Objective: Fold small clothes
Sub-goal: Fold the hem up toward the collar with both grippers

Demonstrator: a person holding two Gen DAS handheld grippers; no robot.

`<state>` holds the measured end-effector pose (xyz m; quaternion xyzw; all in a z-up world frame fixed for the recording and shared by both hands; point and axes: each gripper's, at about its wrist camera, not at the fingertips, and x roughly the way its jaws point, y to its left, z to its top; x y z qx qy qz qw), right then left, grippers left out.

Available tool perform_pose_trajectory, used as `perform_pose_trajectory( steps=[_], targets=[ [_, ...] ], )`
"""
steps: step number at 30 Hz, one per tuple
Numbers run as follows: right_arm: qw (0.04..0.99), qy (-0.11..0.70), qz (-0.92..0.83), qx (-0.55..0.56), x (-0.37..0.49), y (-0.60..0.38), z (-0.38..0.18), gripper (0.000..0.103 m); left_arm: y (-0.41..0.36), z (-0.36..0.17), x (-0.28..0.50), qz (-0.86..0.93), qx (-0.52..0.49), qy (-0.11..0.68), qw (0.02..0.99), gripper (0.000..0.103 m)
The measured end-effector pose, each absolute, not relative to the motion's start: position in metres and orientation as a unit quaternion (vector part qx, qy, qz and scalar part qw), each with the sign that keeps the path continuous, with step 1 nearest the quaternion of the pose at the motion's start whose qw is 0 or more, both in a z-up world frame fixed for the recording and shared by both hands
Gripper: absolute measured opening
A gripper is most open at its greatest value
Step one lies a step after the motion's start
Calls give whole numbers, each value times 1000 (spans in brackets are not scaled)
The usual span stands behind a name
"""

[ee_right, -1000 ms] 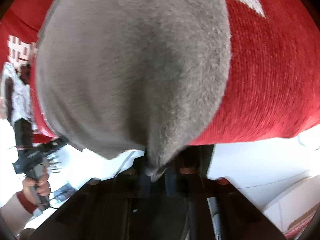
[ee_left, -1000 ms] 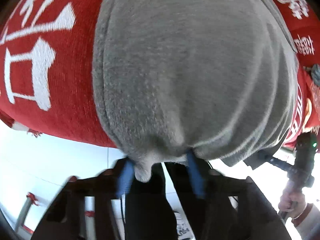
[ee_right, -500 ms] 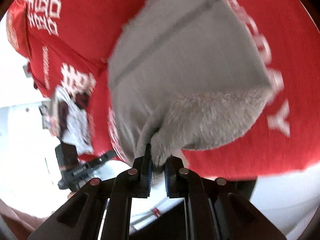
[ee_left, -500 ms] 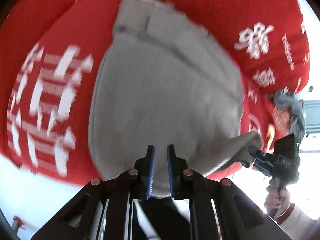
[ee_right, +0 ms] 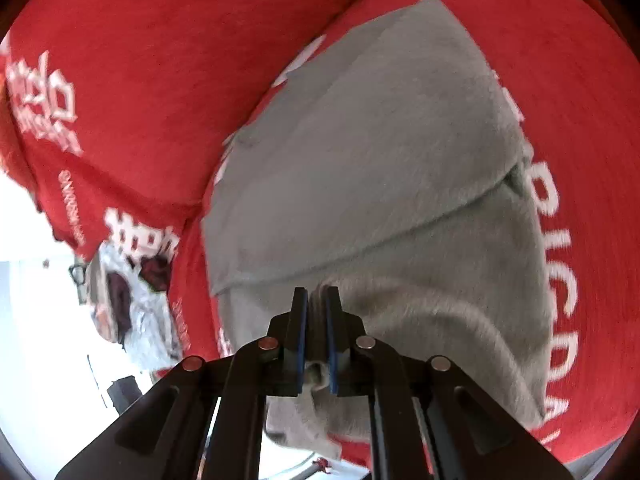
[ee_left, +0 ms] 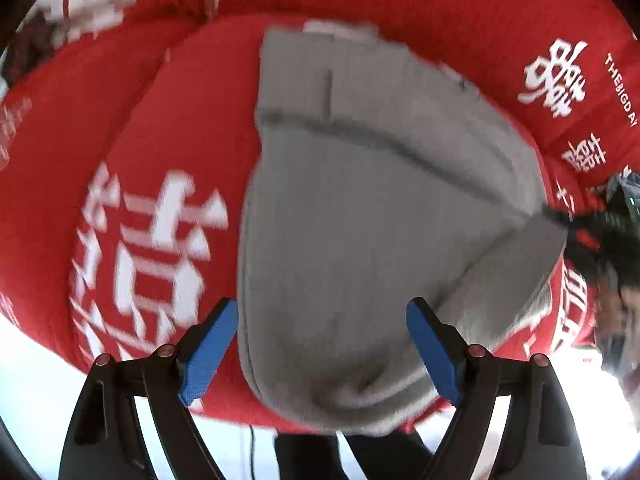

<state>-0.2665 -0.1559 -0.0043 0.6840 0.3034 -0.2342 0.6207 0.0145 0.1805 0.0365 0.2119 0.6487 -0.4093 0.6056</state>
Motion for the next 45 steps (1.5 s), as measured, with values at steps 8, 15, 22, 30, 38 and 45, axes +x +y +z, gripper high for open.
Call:
perform_pose_trajectory(
  steps=[8,15,22,30,38,45],
  targets=[
    [603,342,-201,692,-271,-145,-10,49,244,-19,-23,-351,139,772,512,86],
    [603,362,-166,691,-287,-70,6,55,239,-40,-57,-340,109,785,505,86],
    [604,413,-124,671,-244,-12,-18,55,234,-36,-54,-339,95,777,521,61],
    [609,355,-82,704,-219,-21,-1,7,223,8,-35,-401,85,748,522,29],
    [626,264,-115,725,-199,-101,16,7,148,68,25,-442,93,650,611,40],
    [633,306,-168,691,-180,-148,16,21,127,97,56,-429,157,569,684,87]
  ],
)
